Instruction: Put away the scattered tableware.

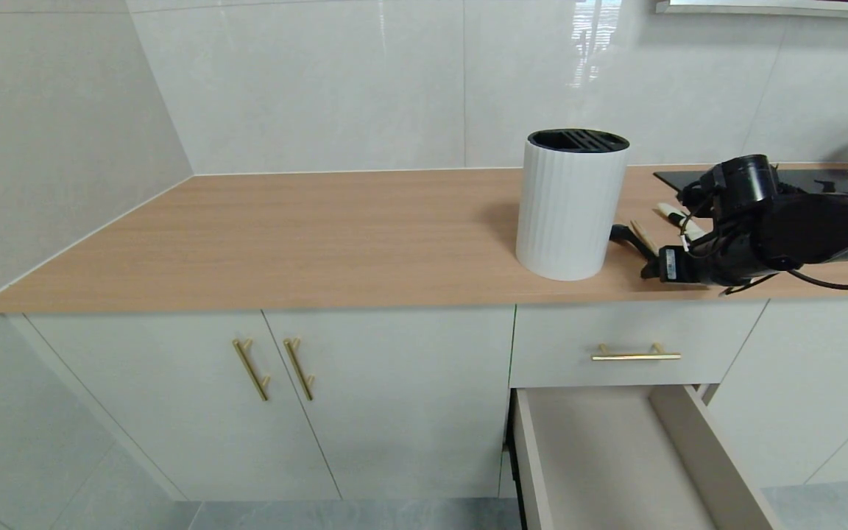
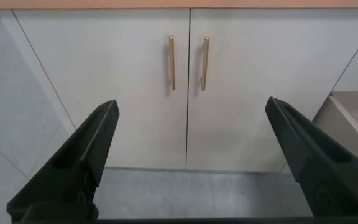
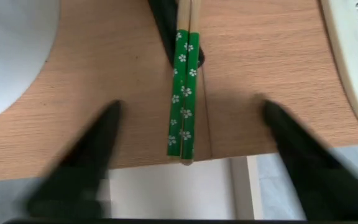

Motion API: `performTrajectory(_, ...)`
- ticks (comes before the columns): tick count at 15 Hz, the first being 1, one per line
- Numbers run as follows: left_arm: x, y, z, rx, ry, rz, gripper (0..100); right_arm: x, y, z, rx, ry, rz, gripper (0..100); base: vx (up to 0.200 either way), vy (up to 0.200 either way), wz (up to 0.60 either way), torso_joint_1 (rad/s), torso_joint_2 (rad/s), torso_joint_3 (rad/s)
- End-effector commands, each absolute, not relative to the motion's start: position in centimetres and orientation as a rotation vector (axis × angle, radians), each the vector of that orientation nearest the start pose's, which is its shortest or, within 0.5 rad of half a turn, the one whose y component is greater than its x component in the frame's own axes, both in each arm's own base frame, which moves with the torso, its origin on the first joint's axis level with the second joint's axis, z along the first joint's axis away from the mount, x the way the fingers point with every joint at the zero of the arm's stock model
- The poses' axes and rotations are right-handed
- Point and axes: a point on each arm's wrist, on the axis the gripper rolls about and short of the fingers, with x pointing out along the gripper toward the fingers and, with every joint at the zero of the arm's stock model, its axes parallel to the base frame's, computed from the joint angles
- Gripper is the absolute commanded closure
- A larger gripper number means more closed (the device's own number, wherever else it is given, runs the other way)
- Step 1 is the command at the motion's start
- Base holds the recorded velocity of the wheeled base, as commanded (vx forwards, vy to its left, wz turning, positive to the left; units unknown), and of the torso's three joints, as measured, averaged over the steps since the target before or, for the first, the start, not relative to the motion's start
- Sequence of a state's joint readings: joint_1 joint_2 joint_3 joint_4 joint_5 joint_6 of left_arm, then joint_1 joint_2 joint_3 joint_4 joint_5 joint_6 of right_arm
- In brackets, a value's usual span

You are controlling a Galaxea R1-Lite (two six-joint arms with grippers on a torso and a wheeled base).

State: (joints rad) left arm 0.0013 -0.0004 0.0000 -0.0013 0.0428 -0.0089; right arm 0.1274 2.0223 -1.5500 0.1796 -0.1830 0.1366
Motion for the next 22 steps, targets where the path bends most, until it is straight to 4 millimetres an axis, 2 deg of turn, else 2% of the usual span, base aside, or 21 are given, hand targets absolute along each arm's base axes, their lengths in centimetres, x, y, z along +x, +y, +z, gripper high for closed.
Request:
performTrajectory(1, -2.3, 0.1, 7.6, -0.009, -0.002, 0.044, 0, 39.7, 4.7, 19.9, 0.033, 0.633, -0.095, 100, 0.0, 0.0, 0.0, 0.0, 0.0, 0.0)
performTrajectory(4, -2.3, 0.1, 7.6, -0.009, -0.002, 0.044, 0, 39.1, 4.6, 20.9, 0.036, 0.613, -0.095, 100, 0.0, 0.0, 0.0, 0.0, 0.0, 0.0)
performTrajectory(7, -2.3, 0.1, 7.6, -0.009, -0.002, 0.044, 0, 36.9, 4.2, 23.1, 0.043, 0.569, -0.099, 100, 0.0, 0.0, 0.0, 0.0, 0.0, 0.0)
performTrajectory(8, -2.3, 0.1, 7.6, -0.009, -0.002, 0.044, 0, 36.9, 4.2, 23.1, 0.043, 0.569, -0.099, 100, 0.0, 0.0, 0.0, 0.0, 0.0, 0.0)
performTrajectory(9, -2.3, 0.1, 7.6, -0.009, -0.002, 0.044, 0, 34.2, 3.9, 25.3, 0.053, 0.519, -0.091, 100, 0.0, 0.0, 0.0, 0.0, 0.0, 0.0)
performTrajectory(13, -2.3, 0.1, 7.6, -0.009, -0.002, 0.044, 0, 26.4, 3.4, 28.9, 0.13, 0.458, -0.05, 100, 0.0, 0.0, 0.0, 0.0, 0.0, 0.0)
performTrajectory(14, -2.3, 0.1, 7.6, -0.009, -0.002, 0.044, 0, 25.4, 3.3, 29.4, 0.153, 0.438, -0.046, 100, 0.0, 0.0, 0.0, 0.0, 0.0, 0.0)
performTrajectory(15, -2.3, 0.1, 7.6, -0.009, -0.002, 0.044, 0, 23.2, 2.9, 29.6, 0.175, 0.425, -0.048, 100, 0.0, 0.0, 0.0, 0.0, 0.0, 0.0)
performTrajectory(17, -2.3, 0.1, 7.6, -0.009, -0.002, 0.044, 0, 20.2, 2.6, 28.1, 0.158, 0.453, -0.052, 100, 0.0, 0.0, 0.0, 0.0, 0.0, 0.0)
performTrajectory(19, -2.3, 0.1, 7.6, -0.009, -0.002, 0.044, 0, 16.6, 2.1, 27.4, 0.127, 0.43, -0.035, 100, 0.0, 0.0, 0.0, 0.0, 0.0, 0.0)
performTrajectory(22, -2.3, 0.1, 7.6, -0.009, -0.002, 0.044, 0, 12.6, 2.0, 26.5, 0.124, 0.391, 0.001, 100, 0.0, 0.0, 0.0, 0.0, 0.0, 0.0)
